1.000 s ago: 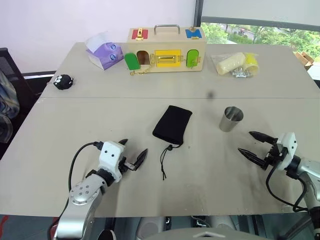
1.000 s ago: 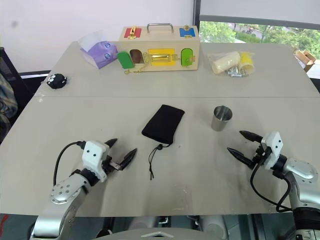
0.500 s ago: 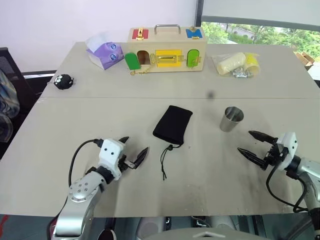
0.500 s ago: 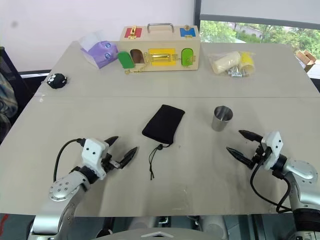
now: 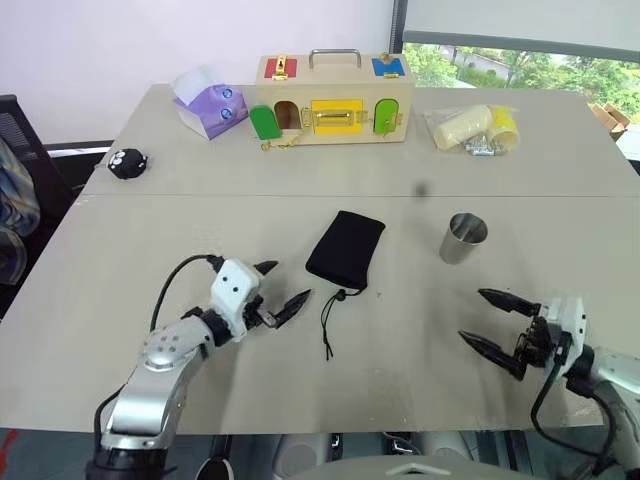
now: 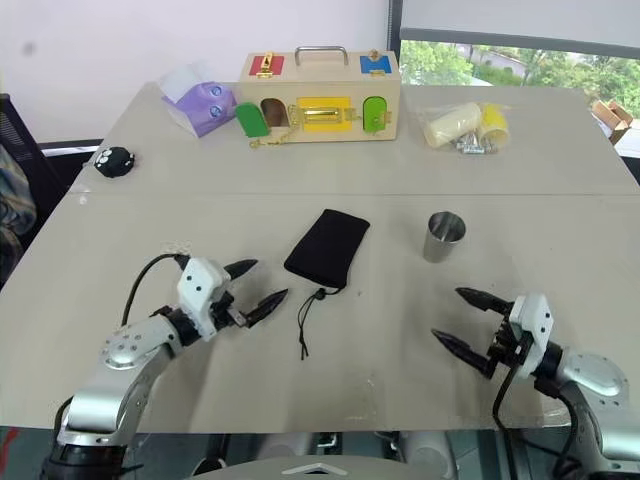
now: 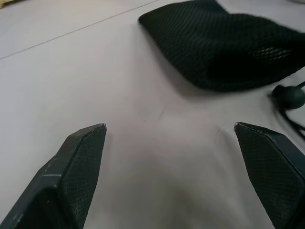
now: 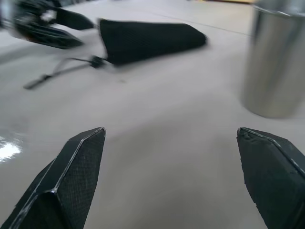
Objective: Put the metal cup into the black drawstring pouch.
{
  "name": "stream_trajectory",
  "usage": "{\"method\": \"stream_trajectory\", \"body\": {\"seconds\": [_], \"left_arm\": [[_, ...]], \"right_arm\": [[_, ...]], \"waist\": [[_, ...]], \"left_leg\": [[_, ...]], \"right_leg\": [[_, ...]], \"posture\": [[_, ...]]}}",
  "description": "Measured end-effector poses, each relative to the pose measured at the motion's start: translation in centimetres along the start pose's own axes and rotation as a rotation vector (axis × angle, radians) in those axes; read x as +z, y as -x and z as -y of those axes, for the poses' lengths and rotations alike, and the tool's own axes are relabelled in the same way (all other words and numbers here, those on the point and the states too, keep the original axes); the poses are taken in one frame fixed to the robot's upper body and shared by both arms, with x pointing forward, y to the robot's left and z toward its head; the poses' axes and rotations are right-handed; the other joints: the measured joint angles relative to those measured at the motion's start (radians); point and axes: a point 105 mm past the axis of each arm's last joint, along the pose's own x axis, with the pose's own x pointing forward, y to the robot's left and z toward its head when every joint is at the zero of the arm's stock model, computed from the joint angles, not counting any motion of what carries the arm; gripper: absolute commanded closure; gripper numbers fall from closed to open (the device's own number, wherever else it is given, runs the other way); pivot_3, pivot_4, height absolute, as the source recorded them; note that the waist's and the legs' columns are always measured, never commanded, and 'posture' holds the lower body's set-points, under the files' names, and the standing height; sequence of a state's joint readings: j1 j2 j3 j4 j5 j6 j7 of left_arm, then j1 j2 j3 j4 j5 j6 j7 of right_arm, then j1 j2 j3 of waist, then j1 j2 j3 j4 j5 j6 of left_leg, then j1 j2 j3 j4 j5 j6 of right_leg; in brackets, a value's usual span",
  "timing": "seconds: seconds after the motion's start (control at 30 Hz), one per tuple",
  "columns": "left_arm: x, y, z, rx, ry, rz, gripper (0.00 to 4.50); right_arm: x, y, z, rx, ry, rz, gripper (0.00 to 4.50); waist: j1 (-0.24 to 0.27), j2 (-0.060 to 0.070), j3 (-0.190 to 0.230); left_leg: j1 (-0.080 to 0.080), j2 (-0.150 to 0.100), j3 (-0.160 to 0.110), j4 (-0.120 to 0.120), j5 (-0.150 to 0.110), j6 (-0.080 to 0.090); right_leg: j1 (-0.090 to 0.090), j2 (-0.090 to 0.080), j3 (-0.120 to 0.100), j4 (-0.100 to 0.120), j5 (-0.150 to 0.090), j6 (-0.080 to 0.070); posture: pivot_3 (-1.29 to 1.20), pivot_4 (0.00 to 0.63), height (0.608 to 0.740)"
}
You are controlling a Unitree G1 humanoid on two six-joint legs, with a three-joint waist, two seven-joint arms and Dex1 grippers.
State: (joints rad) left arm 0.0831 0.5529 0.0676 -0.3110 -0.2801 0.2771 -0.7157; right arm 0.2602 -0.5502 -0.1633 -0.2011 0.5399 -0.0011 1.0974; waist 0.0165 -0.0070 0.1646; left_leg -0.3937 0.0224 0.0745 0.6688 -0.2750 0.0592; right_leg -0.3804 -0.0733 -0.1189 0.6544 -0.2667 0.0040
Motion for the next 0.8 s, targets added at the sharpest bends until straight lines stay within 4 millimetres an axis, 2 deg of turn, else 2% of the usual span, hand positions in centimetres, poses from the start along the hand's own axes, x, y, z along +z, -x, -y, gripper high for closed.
{"method": "stream_trajectory", "body": {"seconds": [0.2, 0.3, 0.47, 0.57, 0.63, 0.73, 0.8], "left_arm": [[1.1, -2.0, -0.2, -0.097, -0.013, 0.027, 0.04], [1.5, -2.9, -0.5, -0.107, -0.014, 0.044, 0.04], [1.3, -3.9, -0.9, -0.108, 0.007, 0.042, 0.04], [1.5, -4.1, -0.8, -0.124, 0.003, 0.058, 0.83], [2.0, -4.3, -0.5, -0.149, 0.011, 0.083, 1.61], [2.8, -4.6, -0.5, -0.173, 0.008, 0.111, 2.96], [3.2, -4.7, -0.5, -0.184, 0.002, 0.123, 4.04]], "right_arm": [[1.1, -1.4, -1.8, 0.037, -0.012, 0.035, 0.0], [1.4, -1.7, -2.0, 0.033, -0.014, 0.044, 0.0], [1.4, -1.8, -2.0, 0.013, -0.019, 0.052, 0.0], [1.5, -1.8, -2.1, 0.008, -0.016, 0.055, 0.0], [1.6, -1.8, -2.2, 0.004, -0.013, 0.058, 0.0], [1.8, -1.8, -2.6, 0.009, -0.008, 0.058, 0.0], [2.5, -1.9, -2.7, 0.028, 0.016, 0.05, 0.0]], "waist": [[0.002, 0.0, 0.0], [0.001, 0.0, 0.0], [0.001, -0.001, 0.0], [0.001, -0.001, 0.0], [0.001, -0.001, 0.0], [0.003, -0.001, 0.0], [0.002, -0.001, 0.0]], "left_leg": [[0.0, 0.0, 0.0, 0.0, 0.0, 0.0], [0.0, 0.0, 0.0, 0.0, 0.0, 0.0], [-0.001, 0.0, 0.0, 0.0, 0.0, 0.0], [-0.001, 0.0, 0.0, 0.0, 0.0, 0.0], [-0.001, 0.0, 0.0, 0.0, 0.0, 0.0], [-0.001, 0.0, 0.0, 0.001, 0.0, 0.0], [-0.001, 0.0, 0.0, 0.001, 0.0, 0.0]], "right_leg": [[0.0, 0.0, 0.0, -0.001, 0.0, 0.0], [0.0, 0.0, 0.0, -0.001, 0.0, 0.0], [0.0, 0.001, -0.001, -0.001, 0.0, 0.0], [0.0, 0.001, -0.001, -0.001, 0.0, 0.0], [0.0, 0.001, -0.002, -0.001, 0.0, 0.0], [0.0, 0.001, -0.002, 0.0, 0.0, 0.0], [0.0, 0.001, -0.001, 0.0, 0.0, 0.0]], "posture": [[0.0, 0.15, 0.74], [0.0, 0.15, 0.74], [0.0, 0.15, 0.74], [0.0, 0.15, 0.74], [0.0, 0.15, 0.74], [0.0, 0.15, 0.74], [0.0, 0.15, 0.74]]}}
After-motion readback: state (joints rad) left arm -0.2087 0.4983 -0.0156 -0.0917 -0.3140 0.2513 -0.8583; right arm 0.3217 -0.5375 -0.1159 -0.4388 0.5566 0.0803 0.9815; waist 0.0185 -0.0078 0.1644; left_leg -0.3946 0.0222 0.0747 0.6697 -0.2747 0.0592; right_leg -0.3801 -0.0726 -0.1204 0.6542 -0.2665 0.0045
